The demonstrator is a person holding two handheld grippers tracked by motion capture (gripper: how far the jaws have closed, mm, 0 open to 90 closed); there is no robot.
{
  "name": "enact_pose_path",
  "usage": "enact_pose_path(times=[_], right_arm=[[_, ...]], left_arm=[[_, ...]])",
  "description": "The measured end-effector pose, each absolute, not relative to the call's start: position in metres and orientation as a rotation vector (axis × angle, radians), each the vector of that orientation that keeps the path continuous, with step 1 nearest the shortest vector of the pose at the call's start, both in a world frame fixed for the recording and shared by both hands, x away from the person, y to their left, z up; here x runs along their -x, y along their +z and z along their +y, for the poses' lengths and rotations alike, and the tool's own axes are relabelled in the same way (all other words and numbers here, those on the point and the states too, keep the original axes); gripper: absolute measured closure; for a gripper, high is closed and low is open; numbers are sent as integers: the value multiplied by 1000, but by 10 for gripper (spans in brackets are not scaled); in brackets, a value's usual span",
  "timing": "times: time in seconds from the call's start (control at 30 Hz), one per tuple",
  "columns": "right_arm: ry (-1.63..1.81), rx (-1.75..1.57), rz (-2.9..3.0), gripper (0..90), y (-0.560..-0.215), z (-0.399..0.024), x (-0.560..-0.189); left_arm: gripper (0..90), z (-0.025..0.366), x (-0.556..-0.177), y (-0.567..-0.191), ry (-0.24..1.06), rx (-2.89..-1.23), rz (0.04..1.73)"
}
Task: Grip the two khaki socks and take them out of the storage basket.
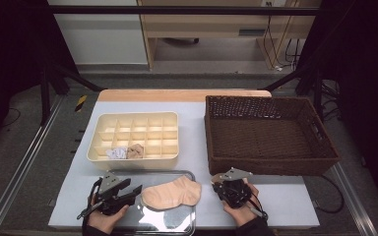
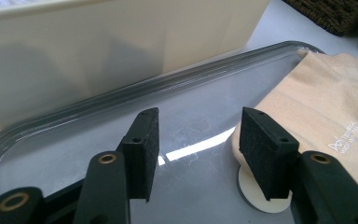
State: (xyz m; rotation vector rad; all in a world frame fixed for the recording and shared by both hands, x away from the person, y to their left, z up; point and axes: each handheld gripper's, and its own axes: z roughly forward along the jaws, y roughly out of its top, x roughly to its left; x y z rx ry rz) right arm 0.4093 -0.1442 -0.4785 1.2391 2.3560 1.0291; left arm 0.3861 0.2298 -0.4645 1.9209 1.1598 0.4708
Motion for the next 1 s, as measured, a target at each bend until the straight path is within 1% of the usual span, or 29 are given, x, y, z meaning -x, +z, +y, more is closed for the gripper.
enact_pose_path(times=[0.13,0.3,0.43,0.77,0.83,1.0], right_arm=[[1034,-1250,2361,882,-475,-146,-411],[1214,-1194,2348,879,-459,-145,-404],[1333,-1141,2359,876,-450,-133,-397],[1314,-1010,2524,869,-461,-94,-389],[1305,-1008,2545,849,-465,-92,-390],[1336,-998,2522,759,-462,-95,-389]], left_arm=[[454,230,-386,-464,470,-1916,1167],[452,232,-387,-461,468,-1898,1167],[451,233,-387,-460,466,-1894,1160],[452,231,-387,-457,471,-1886,1147],[453,229,-387,-456,468,-1885,1148],[455,224,-387,-453,467,-1883,1129]])
